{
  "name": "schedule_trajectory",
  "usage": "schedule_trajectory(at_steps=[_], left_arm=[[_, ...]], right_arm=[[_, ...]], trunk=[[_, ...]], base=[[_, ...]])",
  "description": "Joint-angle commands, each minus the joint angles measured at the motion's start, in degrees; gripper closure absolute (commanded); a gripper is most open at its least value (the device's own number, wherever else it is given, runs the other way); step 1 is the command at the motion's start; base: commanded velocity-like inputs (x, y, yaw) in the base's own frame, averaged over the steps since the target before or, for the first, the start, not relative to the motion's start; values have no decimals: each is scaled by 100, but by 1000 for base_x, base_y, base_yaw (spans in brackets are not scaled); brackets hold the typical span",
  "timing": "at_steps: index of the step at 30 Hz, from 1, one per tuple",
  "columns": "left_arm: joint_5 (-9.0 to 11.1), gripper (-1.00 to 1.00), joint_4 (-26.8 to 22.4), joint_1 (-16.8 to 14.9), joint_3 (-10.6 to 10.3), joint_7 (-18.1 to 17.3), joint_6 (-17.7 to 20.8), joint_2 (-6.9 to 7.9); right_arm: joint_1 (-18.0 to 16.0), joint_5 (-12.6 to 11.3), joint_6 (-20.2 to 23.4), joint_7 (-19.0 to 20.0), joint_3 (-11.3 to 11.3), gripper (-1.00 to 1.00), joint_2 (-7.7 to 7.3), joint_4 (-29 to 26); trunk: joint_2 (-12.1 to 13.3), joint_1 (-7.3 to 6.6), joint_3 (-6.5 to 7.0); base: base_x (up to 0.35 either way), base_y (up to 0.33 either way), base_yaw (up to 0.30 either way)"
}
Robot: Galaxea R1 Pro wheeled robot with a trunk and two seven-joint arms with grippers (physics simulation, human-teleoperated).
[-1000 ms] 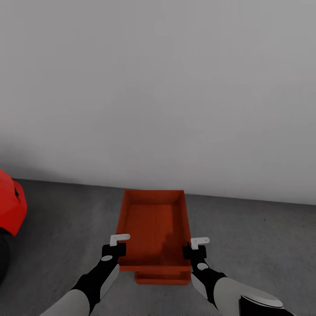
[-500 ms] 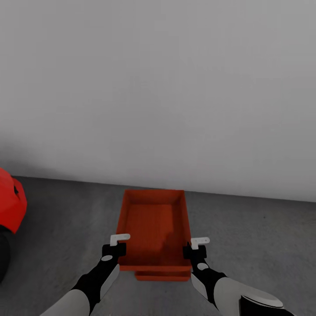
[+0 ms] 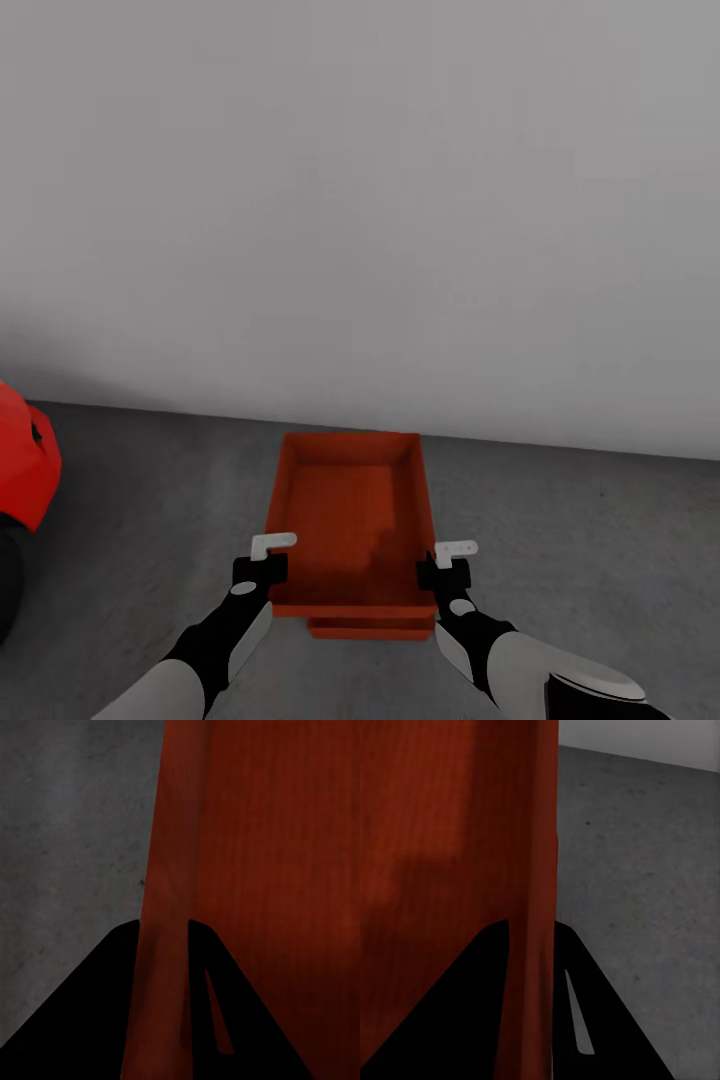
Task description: Move the two storage containers from the living room to the garage. In the garage, place one container on the floor and stack the other container on top of it (either order is fine).
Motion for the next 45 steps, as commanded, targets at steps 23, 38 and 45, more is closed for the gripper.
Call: schedule_trajectory(at_steps=[23, 38, 45], left_arm=[[224, 100, 3, -5, 300, 60, 24, 10], [224, 100, 4, -4, 299, 53, 24, 10], [224, 100, 4, -7, 299, 53, 24, 10]], right_arm=[[-5, 107, -82, -16, -165, 100, -1, -18], [-5, 101, -85, -40, -165, 100, 0, -17], [-5, 101, -87, -57, -165, 100, 0, -16]], trunk=[[-5, 1, -6], [-5, 1, -6], [-5, 1, -6]], base=[[-16, -79, 0], [0, -41, -16], [0, 0, -143]])
